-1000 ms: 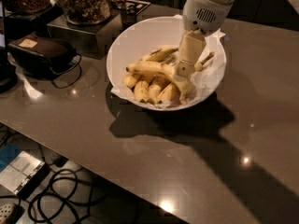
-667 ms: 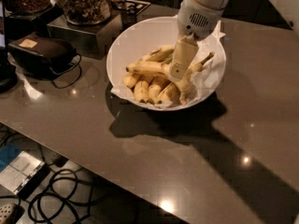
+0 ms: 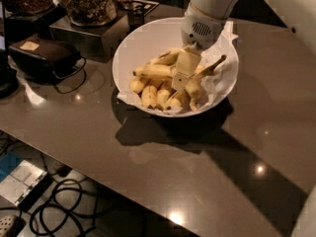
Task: Pick banana from white bowl
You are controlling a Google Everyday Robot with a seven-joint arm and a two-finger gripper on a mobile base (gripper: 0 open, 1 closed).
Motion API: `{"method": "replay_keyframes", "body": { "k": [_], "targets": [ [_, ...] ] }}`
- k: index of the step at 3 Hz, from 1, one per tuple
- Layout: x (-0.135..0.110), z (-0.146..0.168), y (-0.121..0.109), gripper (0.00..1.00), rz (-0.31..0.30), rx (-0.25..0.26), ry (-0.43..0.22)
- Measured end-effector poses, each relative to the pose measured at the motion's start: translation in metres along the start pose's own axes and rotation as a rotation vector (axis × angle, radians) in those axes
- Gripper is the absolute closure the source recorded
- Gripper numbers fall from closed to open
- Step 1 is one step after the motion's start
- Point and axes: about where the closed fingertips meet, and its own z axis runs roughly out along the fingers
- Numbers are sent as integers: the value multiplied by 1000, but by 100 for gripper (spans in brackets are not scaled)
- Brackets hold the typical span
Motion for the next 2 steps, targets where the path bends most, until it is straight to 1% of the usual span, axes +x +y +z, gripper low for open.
{"method": "replay_keyframes", "body": {
  "k": [2],
  "targets": [
    [-9,15,-6,36,26,-41,4]
  ]
}}
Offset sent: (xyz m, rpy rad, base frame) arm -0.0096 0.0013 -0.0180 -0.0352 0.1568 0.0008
